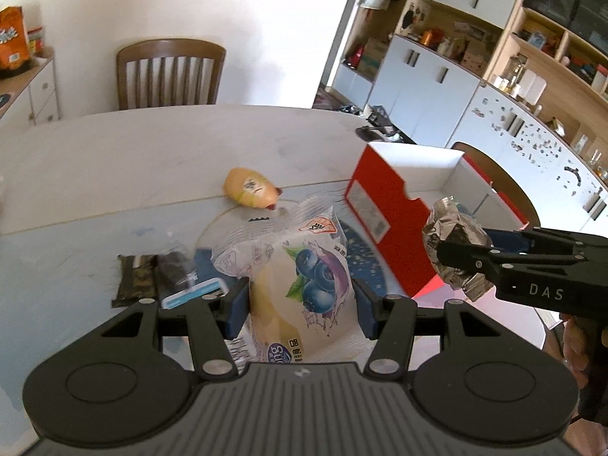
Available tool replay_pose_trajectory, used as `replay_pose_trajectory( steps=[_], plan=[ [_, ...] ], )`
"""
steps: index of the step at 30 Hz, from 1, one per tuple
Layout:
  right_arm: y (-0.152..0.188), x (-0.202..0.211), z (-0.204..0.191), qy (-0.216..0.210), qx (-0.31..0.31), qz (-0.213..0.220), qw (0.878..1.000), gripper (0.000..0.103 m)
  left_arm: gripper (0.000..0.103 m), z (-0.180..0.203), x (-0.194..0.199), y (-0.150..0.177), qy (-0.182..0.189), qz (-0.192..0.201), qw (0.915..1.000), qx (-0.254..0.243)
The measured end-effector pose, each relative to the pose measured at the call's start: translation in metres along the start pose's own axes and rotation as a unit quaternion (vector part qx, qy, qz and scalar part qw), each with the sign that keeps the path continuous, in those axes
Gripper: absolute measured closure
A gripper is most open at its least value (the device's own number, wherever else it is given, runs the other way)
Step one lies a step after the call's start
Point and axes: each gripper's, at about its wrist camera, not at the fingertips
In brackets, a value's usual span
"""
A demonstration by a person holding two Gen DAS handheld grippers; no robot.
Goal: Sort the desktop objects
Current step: 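Carry foil bag with right gripper and bread bag with left gripper to box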
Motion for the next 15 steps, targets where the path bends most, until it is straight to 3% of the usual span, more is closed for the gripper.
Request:
replay_pose_trajectory(
  steps=[15],
  plan=[
    [-0.008,0.023,0.045,0.008,-0.013,0.028,1.0,0.054,0.048,0.062,-0.017,-0.02,0.027,0.012,0.9988,-0.04]
  ],
)
Point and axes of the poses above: each gripper's, at about its wrist camera, not at the fingertips, and x roughly against the way its jaws point, z to its right, y to its underside, and after that the axes turned 5 degrees about z, right-handed
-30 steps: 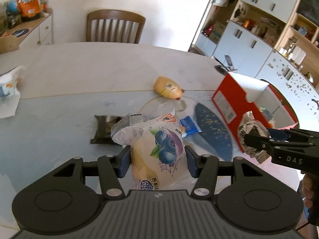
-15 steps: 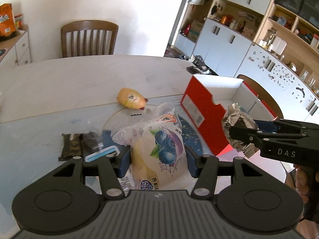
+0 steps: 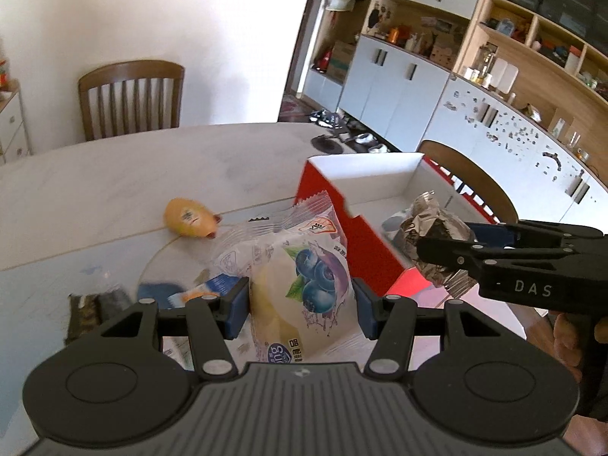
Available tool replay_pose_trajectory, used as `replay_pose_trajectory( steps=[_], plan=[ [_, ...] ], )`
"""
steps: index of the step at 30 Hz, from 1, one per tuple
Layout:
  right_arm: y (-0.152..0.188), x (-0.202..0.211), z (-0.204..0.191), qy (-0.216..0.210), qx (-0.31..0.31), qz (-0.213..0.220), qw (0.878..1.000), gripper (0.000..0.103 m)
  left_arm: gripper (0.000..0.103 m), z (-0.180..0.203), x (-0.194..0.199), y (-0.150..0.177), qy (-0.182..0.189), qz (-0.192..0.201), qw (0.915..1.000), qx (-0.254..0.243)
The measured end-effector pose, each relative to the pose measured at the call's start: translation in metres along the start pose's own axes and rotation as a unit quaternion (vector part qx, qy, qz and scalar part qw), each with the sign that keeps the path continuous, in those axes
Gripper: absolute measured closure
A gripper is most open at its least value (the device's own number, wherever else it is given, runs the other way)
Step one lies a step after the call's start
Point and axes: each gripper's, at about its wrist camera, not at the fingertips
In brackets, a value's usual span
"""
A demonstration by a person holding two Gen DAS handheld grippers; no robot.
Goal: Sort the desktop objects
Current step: 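Carry foil bag with right gripper and bread bag with left gripper to box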
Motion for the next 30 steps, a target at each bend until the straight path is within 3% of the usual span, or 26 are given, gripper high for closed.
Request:
replay_pose_trajectory(
  steps=[20,30],
  plan=[
    [-0.006,0.006,0.088,0.016,-0.02,0.01,1.0,0.054,0.048,0.092,-0.062,-0.029,0.029,-0.005,0.9988,-0.038],
    [-0.012,0.0,0.125,0.021,-0.024,0.012,0.999,0.054,0.048,0.12,-0.097,-0.038,0.038,-0.023,0.9974,-0.057]
  ],
)
Point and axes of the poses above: each gripper's, at about its wrist camera, not at the fingertips, and x roughly against the way its jaws point, z to its right, y to its underside, and after that the axes turned 5 degrees about z, right-handed
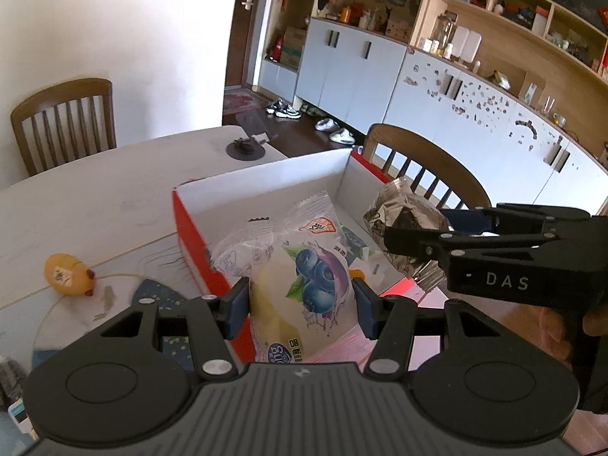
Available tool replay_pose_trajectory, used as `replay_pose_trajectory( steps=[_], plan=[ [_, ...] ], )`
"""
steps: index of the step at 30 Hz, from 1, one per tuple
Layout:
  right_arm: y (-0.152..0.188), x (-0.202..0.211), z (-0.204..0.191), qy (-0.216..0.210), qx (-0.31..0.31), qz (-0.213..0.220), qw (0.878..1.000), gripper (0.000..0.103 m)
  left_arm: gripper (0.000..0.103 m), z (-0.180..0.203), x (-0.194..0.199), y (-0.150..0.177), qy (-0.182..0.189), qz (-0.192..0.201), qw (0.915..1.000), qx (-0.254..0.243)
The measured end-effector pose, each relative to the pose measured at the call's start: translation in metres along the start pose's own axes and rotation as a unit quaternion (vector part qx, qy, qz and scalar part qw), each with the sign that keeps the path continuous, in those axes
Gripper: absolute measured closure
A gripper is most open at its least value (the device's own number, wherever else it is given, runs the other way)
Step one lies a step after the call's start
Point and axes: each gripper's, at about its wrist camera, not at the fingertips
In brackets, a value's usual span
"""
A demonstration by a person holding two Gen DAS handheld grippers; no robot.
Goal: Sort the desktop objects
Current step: 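Carry foil bag with right gripper and bread bag with left gripper to box, then lower both held bags down into the red box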
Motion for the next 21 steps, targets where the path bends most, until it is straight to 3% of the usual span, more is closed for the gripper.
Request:
replay_pose_trajectory(
  steps=[21],
  plan=[
    [-0.014,-0.072,0.051,0.026,0.024,-0.039,0.999,0.053,0.048,0.01,-0.086,-0.026,0.007,-0.06,0.9978,-0.026]
  ],
)
Point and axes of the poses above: each gripper's, at about its wrist camera, not at the fingertips, and x roughly against the way its jaws point, z to its right, y to its underside, and after that the axes turned 5 degrees about z, right-handed
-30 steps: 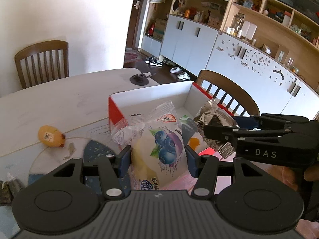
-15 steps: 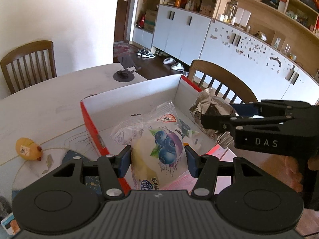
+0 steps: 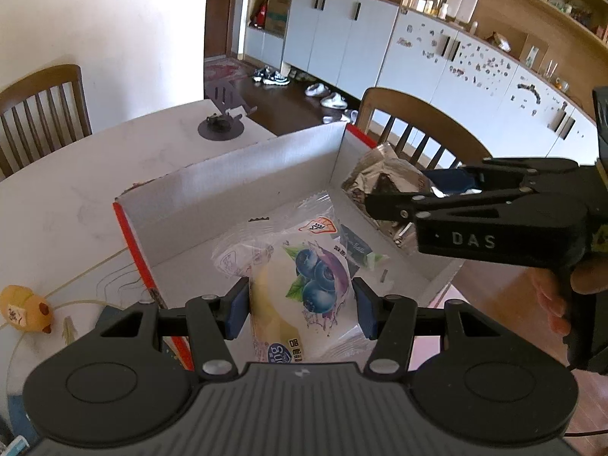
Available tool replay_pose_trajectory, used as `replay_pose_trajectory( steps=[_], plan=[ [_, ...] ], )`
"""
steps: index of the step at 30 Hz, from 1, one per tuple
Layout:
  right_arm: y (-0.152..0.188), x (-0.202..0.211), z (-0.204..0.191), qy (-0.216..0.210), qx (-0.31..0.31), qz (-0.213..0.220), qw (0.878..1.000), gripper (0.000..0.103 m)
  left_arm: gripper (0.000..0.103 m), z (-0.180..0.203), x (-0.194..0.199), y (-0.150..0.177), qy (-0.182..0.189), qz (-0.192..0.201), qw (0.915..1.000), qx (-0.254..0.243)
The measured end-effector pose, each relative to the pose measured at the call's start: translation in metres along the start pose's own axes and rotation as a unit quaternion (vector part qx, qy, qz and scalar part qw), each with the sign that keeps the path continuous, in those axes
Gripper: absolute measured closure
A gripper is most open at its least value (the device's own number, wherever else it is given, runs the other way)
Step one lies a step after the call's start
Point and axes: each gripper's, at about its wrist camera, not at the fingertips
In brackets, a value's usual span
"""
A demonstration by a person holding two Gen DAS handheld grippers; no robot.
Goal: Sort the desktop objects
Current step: 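Lower both held bags down into the red box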
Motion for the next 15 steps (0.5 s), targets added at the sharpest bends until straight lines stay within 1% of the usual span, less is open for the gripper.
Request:
replay_pose_trajectory(
  steps=[6,15],
  plan=[
    [-0.008,-0.022,0.003,-0.005,0.013,-0.011,1.0,0.053,0.048,-0.006,-0.017,-0.006,-0.009,-0.021,0.9997,0.002],
    [-0.018,-0.049,0.005,-0.011,0.023,-0.028,0.999,0.053,0.048,-0.005,-0.039,-0.009,-0.015,-0.045,0.9987,-0.019]
  ],
)
Point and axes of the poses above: each gripper's, at about its wrist camera, not at the fingertips, and x roughly against the way its jaws point, z to its right, y to its underside, and after that the axes turned 5 degrees about z, right-handed
